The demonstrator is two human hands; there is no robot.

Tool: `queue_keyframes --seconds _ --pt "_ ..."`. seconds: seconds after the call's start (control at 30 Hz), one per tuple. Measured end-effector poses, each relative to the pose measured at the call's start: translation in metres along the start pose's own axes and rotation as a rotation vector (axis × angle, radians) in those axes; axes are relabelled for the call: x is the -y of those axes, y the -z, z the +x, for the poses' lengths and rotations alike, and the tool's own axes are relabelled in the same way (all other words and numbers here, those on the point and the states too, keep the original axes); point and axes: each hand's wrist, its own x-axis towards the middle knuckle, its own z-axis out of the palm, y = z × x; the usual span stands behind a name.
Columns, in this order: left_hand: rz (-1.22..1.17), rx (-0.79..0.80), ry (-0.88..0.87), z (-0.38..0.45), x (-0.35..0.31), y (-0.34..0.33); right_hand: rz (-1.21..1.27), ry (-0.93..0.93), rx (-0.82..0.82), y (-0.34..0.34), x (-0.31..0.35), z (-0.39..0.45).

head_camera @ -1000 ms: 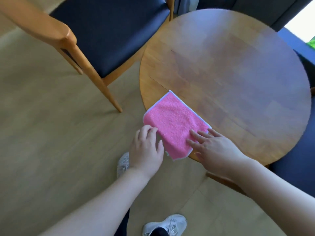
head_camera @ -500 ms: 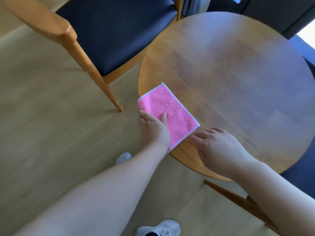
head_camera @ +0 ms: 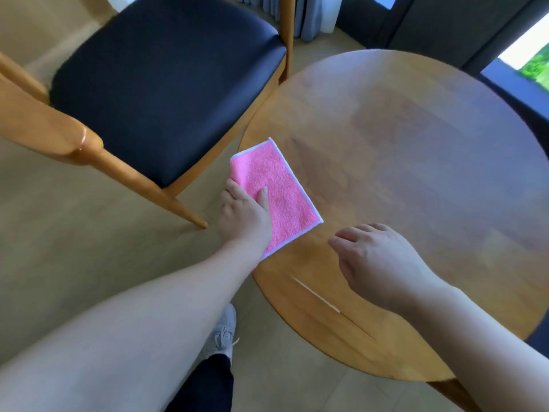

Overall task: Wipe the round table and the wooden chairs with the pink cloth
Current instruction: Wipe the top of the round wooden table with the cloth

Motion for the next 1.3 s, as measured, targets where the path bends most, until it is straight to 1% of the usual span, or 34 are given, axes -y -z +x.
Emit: queue_keyframes --seconds 0.13,0.23,0.37,0.57,0.77,1.1,1.3 --pt "0.11 0.032 -0.1 0.042 -0.013 0.008 0.03 -0.038 -0.026 0.014 -0.008 0.027" --pt "0.146 0.022 -0.171 0.07 -0.024 0.011 0.044 -0.071 -0.055 0.022 -0.016 0.048" --pt "0.177 0.016 -0.197 0.096 -0.038 0.011 0.079 -0.11 -0.115 0.028 -0.029 0.069" --pt "0.222 0.009 -0.217 0.118 -0.059 0.013 0.092 -0.051 -0.123 0.034 -0.059 0.072" --pt "0.266 -0.008 -0.296 0.148 -0.093 0.01 0.106 -0.038 -0.141 0.038 -0.102 0.088" --pt "0.295 0.067 -0.603 0.208 -0.17 -0.004 0.14 -0.195 -0.177 0.054 -0.141 0.125" --pt "0.29 0.115 -0.733 0.23 -0.212 -0.015 0.153 -0.285 -0.179 0.064 -0.154 0.131"
